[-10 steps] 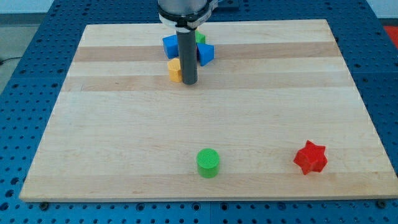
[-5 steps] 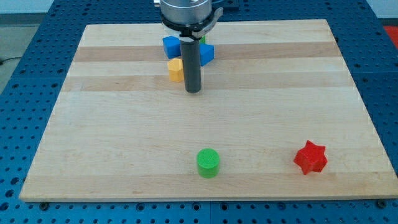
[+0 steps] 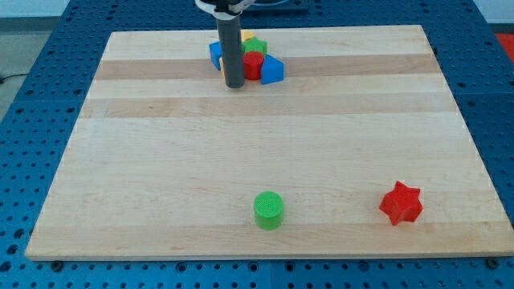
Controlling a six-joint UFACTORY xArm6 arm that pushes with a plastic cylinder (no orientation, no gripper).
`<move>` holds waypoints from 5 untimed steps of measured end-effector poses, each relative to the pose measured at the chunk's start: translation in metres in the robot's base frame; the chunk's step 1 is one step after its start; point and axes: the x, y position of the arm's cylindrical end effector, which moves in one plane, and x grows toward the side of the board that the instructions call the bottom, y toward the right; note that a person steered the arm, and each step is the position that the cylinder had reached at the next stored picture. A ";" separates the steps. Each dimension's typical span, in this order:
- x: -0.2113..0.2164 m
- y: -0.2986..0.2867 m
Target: Place the yellow hexagon at the bottom left of the red circle
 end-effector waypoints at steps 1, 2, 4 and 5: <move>0.015 -0.026; 0.039 -0.048; -0.065 -0.080; -0.075 -0.058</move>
